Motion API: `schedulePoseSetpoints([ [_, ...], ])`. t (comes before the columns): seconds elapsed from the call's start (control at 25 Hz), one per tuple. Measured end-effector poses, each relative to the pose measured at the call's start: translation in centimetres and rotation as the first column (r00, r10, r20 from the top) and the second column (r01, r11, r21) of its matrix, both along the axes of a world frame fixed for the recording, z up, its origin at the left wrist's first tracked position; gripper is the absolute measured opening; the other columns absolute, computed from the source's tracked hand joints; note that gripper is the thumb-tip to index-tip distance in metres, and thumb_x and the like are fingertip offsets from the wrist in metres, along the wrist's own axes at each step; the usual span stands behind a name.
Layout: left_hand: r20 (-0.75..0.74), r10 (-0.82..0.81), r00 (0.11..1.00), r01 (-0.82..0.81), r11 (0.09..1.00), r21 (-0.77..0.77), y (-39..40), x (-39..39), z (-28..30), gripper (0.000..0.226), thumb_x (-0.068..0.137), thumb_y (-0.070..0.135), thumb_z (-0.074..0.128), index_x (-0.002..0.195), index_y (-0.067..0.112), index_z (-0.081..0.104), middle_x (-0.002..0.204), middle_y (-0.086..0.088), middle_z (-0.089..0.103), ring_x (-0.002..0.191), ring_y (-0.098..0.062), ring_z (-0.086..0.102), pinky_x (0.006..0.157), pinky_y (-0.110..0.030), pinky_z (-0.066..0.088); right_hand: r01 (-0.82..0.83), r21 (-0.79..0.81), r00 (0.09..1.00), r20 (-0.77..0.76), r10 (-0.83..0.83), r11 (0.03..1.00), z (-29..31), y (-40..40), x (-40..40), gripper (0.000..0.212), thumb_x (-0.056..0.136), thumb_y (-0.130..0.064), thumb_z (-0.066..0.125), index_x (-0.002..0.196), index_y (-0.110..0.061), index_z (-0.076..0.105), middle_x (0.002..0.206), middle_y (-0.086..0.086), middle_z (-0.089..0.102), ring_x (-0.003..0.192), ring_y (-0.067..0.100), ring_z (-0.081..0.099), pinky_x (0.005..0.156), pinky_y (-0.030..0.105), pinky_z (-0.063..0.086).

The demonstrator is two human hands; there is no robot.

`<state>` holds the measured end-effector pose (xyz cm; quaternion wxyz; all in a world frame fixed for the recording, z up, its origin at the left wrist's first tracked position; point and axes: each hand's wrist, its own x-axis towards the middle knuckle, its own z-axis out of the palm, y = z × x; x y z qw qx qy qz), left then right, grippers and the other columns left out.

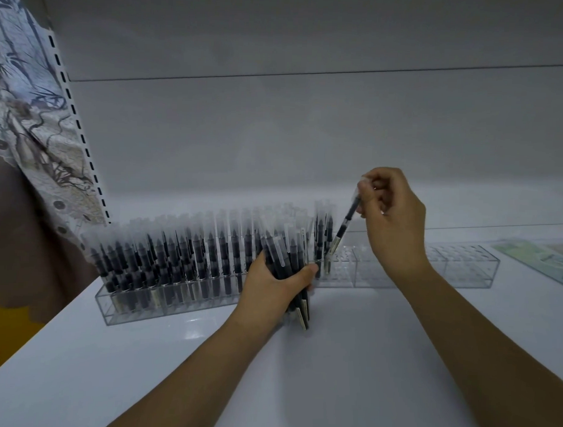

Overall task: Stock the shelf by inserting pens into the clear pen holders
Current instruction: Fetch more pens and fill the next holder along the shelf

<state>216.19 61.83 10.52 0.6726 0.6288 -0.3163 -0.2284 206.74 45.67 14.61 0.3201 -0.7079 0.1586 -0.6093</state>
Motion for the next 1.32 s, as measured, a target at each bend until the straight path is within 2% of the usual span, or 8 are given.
schedulePoseSetpoints([
  [0.12, -0.01, -0.007, 1.0, 0.007, 1.0, -0.013, 0.0, 0.0, 0.0, 0.029, 0.081, 0.013, 0.078, 0.105, 0.006, 0.063, 0.067, 0.007, 0.074, 0.059, -0.005, 0.069, 0.053, -0.017, 0.054, -0.002, -0.019, 1.0, -0.026, 0.001, 1.0, -0.1, 0.0, 0.0, 0.004, 0.099, -0.025, 0.058, 0.103, -0.025, 0.058, 0.088, -0.007, 0.063, 0.079, 0.016, 0.065, 0.074, 0.025, 0.055],
  [0.28, 0.001, 0.0, 1.0, 0.0, 1.0, -0.012, 0.0, -0.1, 0.1, 0.03, 0.081, 0.014, 0.079, 0.105, 0.005, 0.063, 0.069, 0.002, 0.074, 0.061, -0.008, 0.07, 0.055, -0.018, 0.055, -0.042, -0.15, 0.949, -0.314, -0.008, 0.988, -0.9, -0.1, 1.0, 0.006, 0.096, -0.026, 0.062, 0.101, -0.023, 0.062, 0.087, -0.009, 0.064, 0.081, 0.007, 0.062, 0.073, 0.021, 0.052],
  [0.48, 0.011, 0.005, 1.0, -0.005, 1.0, -0.013, 0.0, -0.2, 0.1, 0.029, 0.081, 0.014, 0.079, 0.104, 0.005, 0.064, 0.071, 0.0, 0.073, 0.061, -0.01, 0.07, 0.054, -0.017, 0.053, -0.041, -0.105, 0.899, -0.438, -0.009, 0.994, -1.3, 0.0, 1.4, 0.019, 0.09, -0.034, 0.069, 0.102, -0.022, 0.061, 0.083, -0.008, 0.062, 0.074, 0.006, 0.059, 0.068, 0.017, 0.048],
  [0.64, 0.026, 0.007, 1.0, -0.006, 1.0, -0.009, 0.0, -0.1, 0.1, 0.03, 0.081, 0.015, 0.079, 0.104, 0.004, 0.064, 0.07, 0.0, 0.074, 0.062, -0.01, 0.07, 0.055, -0.016, 0.053, 0.051, -0.064, 0.949, -0.307, -0.068, 0.997, -0.5, 0.6, 0.8, 0.026, 0.09, -0.044, 0.066, 0.098, -0.022, 0.055, 0.077, -0.005, 0.055, 0.066, 0.006, 0.05, 0.062, 0.019, 0.045],
  [0.8, 0.037, 0.015, 0.999, -0.014, 1.0, -0.015, -0.1, 0.0, 0.0, 0.03, 0.08, 0.013, 0.079, 0.104, 0.004, 0.064, 0.069, 0.001, 0.072, 0.06, -0.009, 0.069, 0.055, -0.017, 0.052, -0.295, 0.065, 0.853, -0.431, 0.294, 0.953, 0.1, 2.9, 0.2, 0.025, 0.079, -0.039, 0.079, 0.082, -0.02, 0.062, 0.07, -0.003, 0.061, 0.057, 0.001, 0.048, 0.057, 0.015, 0.047],
  [1.08, 0.066, 0.039, 0.997, -0.038, 0.999, -0.008, -0.2, 0.1, 0.1, 0.036, 0.079, 0.017, 0.081, 0.109, 0.008, 0.065, 0.079, 0.003, 0.072, 0.066, -0.003, 0.069, 0.056, -0.014, 0.051, -0.365, 0.18, 0.815, -0.412, 0.407, 0.913, 0.1, 3.4, 0.6, 0.017, 0.077, -0.028, 0.082, 0.08, -0.018, 0.068, 0.066, -0.005, 0.064, 0.051, 0.007, 0.054, 0.057, 0.019, 0.05],
  [1.2, 0.063, 0.042, 0.997, -0.042, 0.999, 0.004, -0.1, 0.0, 0.1, 0.04, 0.076, 0.021, 0.083, 0.109, 0.009, 0.065, 0.082, 0.002, 0.075, 0.071, -0.006, 0.072, 0.06, -0.016, 0.054, -0.421, 0.239, 0.816, -0.322, 0.48, 0.875, 0.2, 2.9, 0.3, 0.014, 0.085, -0.024, 0.075, 0.085, -0.014, 0.065, 0.069, -0.005, 0.065, 0.054, 0.012, 0.056, 0.057, 0.02, 0.05],
  [1.32, 0.033, 0.012, 0.999, -0.012, 1.0, -0.001, 0.1, -0.4, 0.4, 0.03, 0.08, 0.013, 0.079, 0.103, 0.001, 0.063, 0.061, 0.005, 0.072, 0.053, -0.003, 0.066, 0.049, -0.015, 0.05, -0.381, 0.258, 0.891, -0.153, 0.427, 0.888, 0.8, 1.8, -0.1, 0.011, 0.094, -0.022, 0.065, 0.089, -0.013, 0.061, 0.075, -0.006, 0.066, 0.055, 0.014, 0.057, 0.056, 0.025, 0.049],
])
